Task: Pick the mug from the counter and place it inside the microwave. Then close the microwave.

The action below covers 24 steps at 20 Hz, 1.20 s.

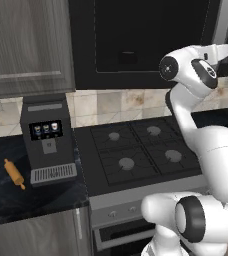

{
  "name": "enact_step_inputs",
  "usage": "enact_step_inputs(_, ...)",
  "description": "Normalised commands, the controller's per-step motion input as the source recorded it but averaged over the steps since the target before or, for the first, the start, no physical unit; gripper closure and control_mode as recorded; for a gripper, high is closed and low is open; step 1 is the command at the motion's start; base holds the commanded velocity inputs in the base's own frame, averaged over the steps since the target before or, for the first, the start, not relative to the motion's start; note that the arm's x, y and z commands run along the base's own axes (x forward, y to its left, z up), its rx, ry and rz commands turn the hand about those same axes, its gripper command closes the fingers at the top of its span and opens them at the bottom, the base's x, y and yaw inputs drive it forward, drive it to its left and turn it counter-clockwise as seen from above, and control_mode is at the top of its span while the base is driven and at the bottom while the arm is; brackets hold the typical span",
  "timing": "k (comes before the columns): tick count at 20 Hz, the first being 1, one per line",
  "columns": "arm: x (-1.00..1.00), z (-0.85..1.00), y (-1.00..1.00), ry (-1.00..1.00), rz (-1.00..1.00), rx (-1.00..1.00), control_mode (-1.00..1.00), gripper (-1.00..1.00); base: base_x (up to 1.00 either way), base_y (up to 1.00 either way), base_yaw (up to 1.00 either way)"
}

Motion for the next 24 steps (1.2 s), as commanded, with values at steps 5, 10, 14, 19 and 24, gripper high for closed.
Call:
enact_step_inputs(5,0.31,0.05,-0.17,0.01,0.0,0.04,-1.0,-1.0,0.0,0.0,0.0)
enact_step_inputs(10,0.33,0.0,-0.13,0.01,0.0,0.01,-1.0,-1.0,0.0,0.0,0.0)
enact_step_inputs(14,0.35,0.0,-0.09,0.01,0.0,0.0,-1.0,-1.0,0.0,0.0,0.0)
enact_step_inputs(19,0.38,0.0,-0.08,0.0,0.0,0.0,-1.0,-1.0,0.0,0.0,0.0)
enact_step_inputs(24,0.4,0.0,-0.09,0.0,0.0,0.01,-1.0,-1.0,0.0,0.0,0.0)
